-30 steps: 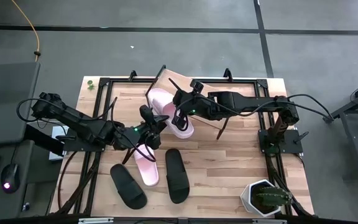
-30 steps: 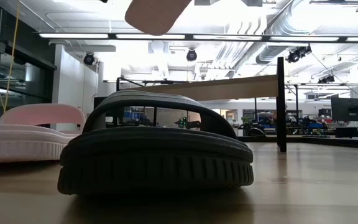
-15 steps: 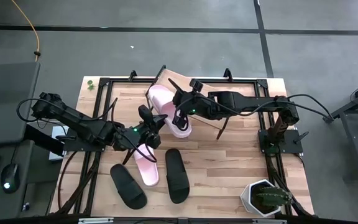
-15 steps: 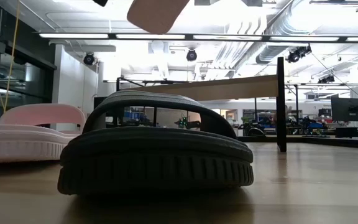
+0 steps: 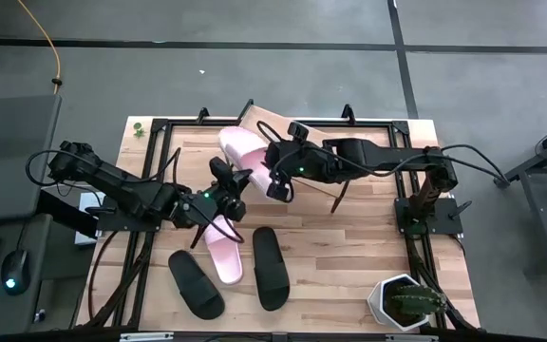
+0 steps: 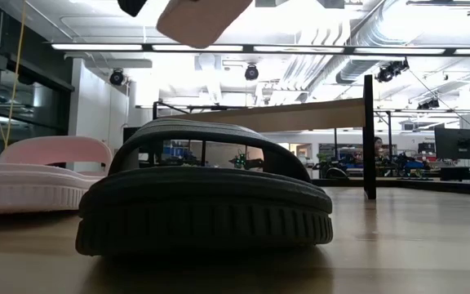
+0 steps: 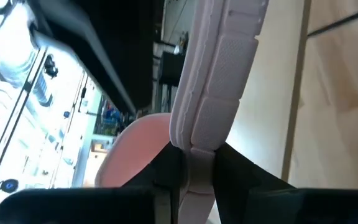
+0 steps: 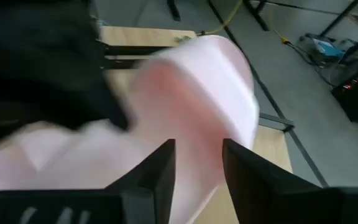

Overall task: Pick and place slides into the shelf
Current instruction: Put the right pink slide on the shelf

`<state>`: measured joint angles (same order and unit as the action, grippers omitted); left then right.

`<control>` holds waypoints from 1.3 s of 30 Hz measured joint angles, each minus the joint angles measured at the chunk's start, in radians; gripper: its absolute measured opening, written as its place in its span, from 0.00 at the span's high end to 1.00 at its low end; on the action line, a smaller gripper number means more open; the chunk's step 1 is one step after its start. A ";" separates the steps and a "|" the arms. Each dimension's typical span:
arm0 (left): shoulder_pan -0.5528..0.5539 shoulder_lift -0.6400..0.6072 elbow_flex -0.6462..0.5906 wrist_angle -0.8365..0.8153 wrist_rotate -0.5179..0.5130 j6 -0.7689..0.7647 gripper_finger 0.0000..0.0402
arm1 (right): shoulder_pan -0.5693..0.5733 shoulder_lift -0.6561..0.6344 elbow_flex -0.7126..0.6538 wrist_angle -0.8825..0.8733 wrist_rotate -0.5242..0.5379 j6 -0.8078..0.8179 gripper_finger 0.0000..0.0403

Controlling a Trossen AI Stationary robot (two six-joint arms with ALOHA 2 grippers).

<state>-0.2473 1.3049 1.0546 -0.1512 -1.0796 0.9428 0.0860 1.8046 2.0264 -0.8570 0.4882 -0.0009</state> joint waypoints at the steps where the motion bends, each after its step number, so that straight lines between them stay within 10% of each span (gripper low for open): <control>1: 0.008 -0.003 0.000 -0.006 0.000 0.003 0.88 | 0.008 0.000 0.022 -0.018 0.000 -0.001 0.69; 21: 0.262 -0.171 -0.004 -0.162 0.563 -0.078 0.88 | 0.111 0.000 0.215 -0.170 -0.025 -0.087 0.68; 39: 0.719 -0.238 -0.005 -0.183 1.200 -0.007 0.88 | 0.103 0.000 0.214 -0.117 -0.049 -0.143 0.68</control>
<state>0.4722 1.0666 1.0496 -0.3342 0.1201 0.9356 0.1894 1.8048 2.2402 -0.9743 0.4397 -0.1444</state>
